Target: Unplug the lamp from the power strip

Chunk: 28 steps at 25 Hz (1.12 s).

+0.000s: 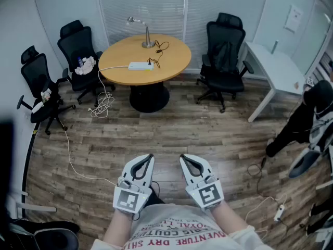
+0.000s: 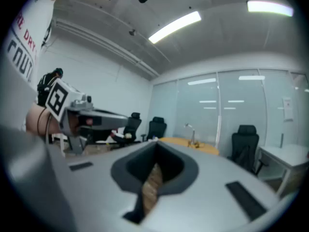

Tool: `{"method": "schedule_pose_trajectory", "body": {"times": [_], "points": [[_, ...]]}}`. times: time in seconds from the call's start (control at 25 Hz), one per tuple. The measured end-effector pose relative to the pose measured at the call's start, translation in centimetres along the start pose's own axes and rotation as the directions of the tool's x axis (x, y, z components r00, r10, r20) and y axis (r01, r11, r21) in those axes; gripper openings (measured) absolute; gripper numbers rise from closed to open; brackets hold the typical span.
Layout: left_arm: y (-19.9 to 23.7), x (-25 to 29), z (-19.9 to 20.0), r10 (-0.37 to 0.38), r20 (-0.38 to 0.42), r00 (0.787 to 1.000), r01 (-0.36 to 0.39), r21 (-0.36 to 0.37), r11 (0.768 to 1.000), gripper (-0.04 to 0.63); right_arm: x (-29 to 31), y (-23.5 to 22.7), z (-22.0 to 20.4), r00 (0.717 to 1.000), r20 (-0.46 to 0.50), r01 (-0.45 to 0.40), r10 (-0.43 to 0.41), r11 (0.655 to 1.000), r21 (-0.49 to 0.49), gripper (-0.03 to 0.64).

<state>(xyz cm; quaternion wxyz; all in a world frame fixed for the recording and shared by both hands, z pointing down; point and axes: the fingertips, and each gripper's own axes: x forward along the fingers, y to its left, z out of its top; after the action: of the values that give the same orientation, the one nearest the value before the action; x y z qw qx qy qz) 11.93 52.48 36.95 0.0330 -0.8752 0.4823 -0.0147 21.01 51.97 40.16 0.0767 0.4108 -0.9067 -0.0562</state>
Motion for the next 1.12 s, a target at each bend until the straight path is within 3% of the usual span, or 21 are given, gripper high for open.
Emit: {"method": "schedule_pose_trajectory", "body": {"times": [0.64,0.88,1.12], "points": [[3.4,1.8,-1.7,-0.017,-0.040,0.999,0.015,-0.036,0.999,0.026,3.2,-2.0,-1.5,0.997,-0.051,0.065,-0.059,0.992,0.111,0.029],[8.5,4.1,-2.6,-0.026,-0.048,0.998,0.024,-0.037,0.999,0.027,8.6,-2.7,-2.1,0.995,-0.066,0.078,-0.070,0.989,0.126,0.029],[16.8,7.1,-2.3,-0.036,-0.030,0.999,0.035,-0.036,0.999,0.026,17.0,-3.2,-0.7,0.994,-0.077,0.091,-0.082,0.989,0.117,0.029]]}}
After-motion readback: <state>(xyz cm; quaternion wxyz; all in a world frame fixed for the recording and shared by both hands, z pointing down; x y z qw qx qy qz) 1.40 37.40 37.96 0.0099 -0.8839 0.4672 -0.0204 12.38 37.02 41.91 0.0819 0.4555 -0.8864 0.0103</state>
